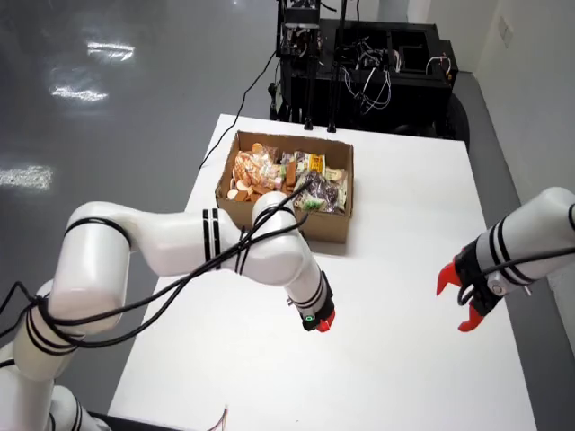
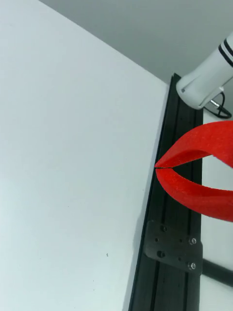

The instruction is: Grasp a snack and put it in the bin.

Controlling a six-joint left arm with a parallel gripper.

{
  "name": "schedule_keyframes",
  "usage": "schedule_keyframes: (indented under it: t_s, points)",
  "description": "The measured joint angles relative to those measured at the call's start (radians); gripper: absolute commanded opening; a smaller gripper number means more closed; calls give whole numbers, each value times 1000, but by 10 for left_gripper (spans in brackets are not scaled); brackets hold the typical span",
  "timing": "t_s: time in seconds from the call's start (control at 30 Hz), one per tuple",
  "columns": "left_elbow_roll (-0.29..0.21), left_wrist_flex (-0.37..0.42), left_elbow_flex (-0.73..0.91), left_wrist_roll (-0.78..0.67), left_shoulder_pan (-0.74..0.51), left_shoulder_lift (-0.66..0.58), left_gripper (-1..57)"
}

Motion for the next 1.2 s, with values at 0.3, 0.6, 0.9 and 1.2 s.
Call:
schedule_keyframes:
  t_s: [0.3, 0.6, 0.9, 1.2]
  points:
    - [0, -11, -2, -72, 17, -9, -4]
    - [4, -30, -3, -134, 34, -10, -1]
    - [5, -58, -4, -136, 49, -10, 0]
    - [7, -61, -5, -133, 67, -9, 0]
